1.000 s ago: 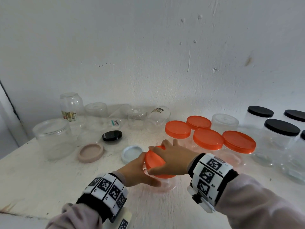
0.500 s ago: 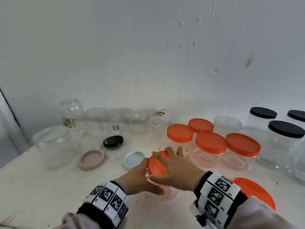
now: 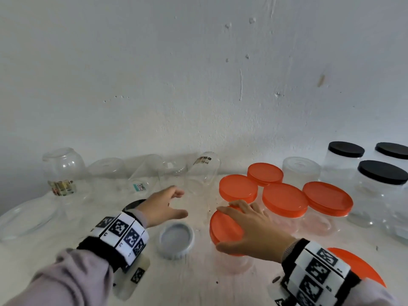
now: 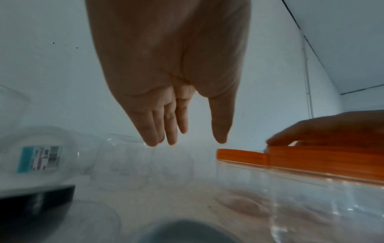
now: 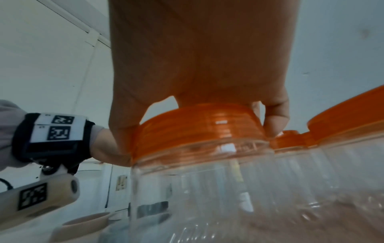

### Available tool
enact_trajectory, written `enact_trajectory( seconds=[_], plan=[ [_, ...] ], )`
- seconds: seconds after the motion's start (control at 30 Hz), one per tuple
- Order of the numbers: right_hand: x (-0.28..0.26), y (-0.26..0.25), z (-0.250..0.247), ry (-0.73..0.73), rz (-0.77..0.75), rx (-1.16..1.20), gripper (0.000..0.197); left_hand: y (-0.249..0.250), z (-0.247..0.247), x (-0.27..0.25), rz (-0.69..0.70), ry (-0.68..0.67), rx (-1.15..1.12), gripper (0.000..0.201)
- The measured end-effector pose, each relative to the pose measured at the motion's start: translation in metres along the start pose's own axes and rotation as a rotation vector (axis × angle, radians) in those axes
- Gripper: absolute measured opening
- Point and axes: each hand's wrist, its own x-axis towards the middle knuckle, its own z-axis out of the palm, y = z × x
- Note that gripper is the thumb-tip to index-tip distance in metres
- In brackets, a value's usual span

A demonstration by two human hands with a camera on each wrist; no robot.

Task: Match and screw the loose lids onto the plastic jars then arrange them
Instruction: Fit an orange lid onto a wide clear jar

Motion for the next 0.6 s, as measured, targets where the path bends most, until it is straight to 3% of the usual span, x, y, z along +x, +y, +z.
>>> enact_trajectory(
  seconds=[0.1, 0.2, 0.43, 0.6],
  plan=[
    [0.010, 0.004, -0.002, 0.039, 0.056, 0.001, 0.085, -0.006, -0.020, 0.037, -0.003, 0.183, 0.085, 0.060],
    [0.016, 0.007, -0.001, 0.081, 0.084, 0.022, 0.081, -0.011, -0.033, 0.073, -0.016, 0.249, 0.180, 0.063],
    [0.028, 0.013, -0.006, 0.103, 0.116, 0.060, 0.079, -0.020, -0.050, 0.130, -0.173, 0.210, 0.369, 0.088],
    [0.034, 0.017, -0.009, 0.117, 0.116, 0.143, 0.079, -0.024, -0.051, 0.146, -0.245, 0.126, 0.384, 0.094]
  ],
)
